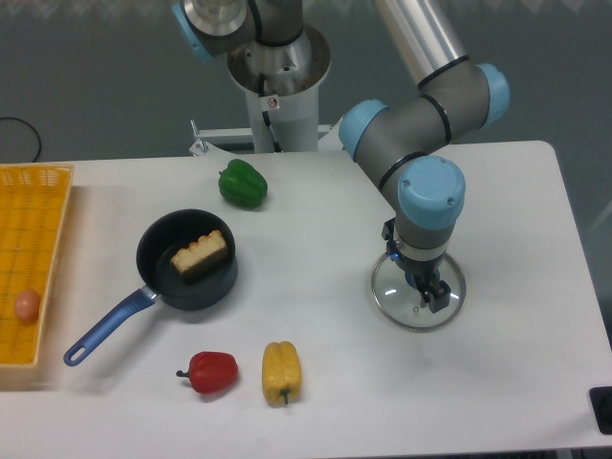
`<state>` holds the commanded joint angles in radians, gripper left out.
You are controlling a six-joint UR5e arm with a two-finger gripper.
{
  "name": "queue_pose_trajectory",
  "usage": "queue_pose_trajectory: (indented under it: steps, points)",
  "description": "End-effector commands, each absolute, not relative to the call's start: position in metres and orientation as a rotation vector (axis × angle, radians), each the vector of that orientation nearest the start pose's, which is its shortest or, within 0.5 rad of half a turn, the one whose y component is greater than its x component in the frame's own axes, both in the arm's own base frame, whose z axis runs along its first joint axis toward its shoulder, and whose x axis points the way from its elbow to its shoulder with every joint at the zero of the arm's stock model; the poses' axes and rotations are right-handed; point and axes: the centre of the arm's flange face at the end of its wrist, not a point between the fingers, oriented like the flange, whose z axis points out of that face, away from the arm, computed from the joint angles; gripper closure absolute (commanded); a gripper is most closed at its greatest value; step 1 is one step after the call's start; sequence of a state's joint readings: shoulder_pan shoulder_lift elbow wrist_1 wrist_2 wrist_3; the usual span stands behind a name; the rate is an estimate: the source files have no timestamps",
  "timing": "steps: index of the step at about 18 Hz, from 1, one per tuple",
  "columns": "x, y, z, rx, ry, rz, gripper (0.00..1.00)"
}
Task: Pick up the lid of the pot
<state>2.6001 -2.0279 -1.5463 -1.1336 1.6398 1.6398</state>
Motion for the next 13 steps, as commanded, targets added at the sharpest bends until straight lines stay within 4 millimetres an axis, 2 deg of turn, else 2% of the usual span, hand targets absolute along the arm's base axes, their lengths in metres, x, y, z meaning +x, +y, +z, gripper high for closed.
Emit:
queue_pose_trajectory:
  steps: [8,13]
  points:
    - [-0.4848,0.4391,0.2771,-3.059,0.958,0.043,0.0]
    - [-0.4876,0.4433,0.2833,-3.045,0.918,0.061,0.0]
